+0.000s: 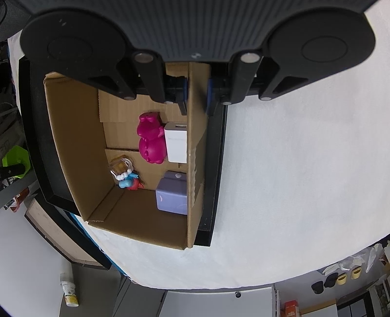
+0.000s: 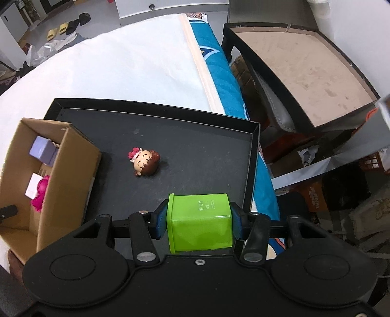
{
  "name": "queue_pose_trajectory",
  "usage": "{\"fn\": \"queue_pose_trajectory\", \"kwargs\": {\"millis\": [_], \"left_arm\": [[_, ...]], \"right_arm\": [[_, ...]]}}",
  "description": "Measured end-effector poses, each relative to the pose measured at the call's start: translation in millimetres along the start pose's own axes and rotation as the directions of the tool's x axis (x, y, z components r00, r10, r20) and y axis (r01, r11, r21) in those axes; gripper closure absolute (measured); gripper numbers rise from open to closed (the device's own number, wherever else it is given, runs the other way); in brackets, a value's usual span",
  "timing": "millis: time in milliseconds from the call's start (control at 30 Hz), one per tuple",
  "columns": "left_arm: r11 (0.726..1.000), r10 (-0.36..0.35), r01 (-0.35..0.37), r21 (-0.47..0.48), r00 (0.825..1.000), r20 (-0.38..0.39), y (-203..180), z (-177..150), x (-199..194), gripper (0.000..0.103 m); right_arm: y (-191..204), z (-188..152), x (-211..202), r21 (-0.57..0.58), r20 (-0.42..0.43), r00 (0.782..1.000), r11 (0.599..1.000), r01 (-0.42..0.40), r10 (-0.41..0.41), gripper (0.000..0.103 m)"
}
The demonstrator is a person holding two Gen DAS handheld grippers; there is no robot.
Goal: Organize rigid objects
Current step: 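Carry the green cube into the box and open the right gripper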
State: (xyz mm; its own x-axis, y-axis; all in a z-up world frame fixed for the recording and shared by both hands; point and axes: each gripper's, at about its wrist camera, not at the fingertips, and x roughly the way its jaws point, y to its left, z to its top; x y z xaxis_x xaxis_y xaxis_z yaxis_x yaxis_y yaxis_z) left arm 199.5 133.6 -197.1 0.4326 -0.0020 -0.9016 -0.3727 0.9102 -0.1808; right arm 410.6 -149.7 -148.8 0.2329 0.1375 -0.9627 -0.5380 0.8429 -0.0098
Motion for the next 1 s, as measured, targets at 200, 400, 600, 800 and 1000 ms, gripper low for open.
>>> {"fn": "queue_pose_trajectory", "kwargs": {"millis": [200,400,600,800,1000], "left_arm": [[1.000,0.004,-0.004,0.006,1.000,0.013,-0.8,-2.1,-5.2,0.091],[1.000,0.000,0.000,0.006,1.000,0.022,0.3,-4.1,-9.1,0.091],[1.000,-0.006,0.005,0.012,0.999,0.036,0.8,-5.6,-15.6,0.092],[1.000,-0.019,0.018,0.018,0.999,0.043,2.0,-7.3,-20.0,0.092],[0.999,-0.029,0.028,0.019,0.999,0.045,3.8,-7.7,-22.0,0.092]], "right_arm": [[2.9,-5.9,-15.9,-0.008,0.021,1.000,1.000,-0.002,0.002,0.054],[10.8,-10.3,-30.6,-0.018,0.042,0.999,1.000,-0.004,0.005,0.054],[22.9,-10.9,-45.5,-0.037,0.066,0.998,0.999,-0.014,0.017,0.054],[34.5,-10.9,-59.2,-0.054,0.084,0.996,0.998,-0.020,0.025,0.054],[48.3,-10.3,-71.8,-0.078,0.094,0.995,0.997,-0.028,0.035,0.054]]}}
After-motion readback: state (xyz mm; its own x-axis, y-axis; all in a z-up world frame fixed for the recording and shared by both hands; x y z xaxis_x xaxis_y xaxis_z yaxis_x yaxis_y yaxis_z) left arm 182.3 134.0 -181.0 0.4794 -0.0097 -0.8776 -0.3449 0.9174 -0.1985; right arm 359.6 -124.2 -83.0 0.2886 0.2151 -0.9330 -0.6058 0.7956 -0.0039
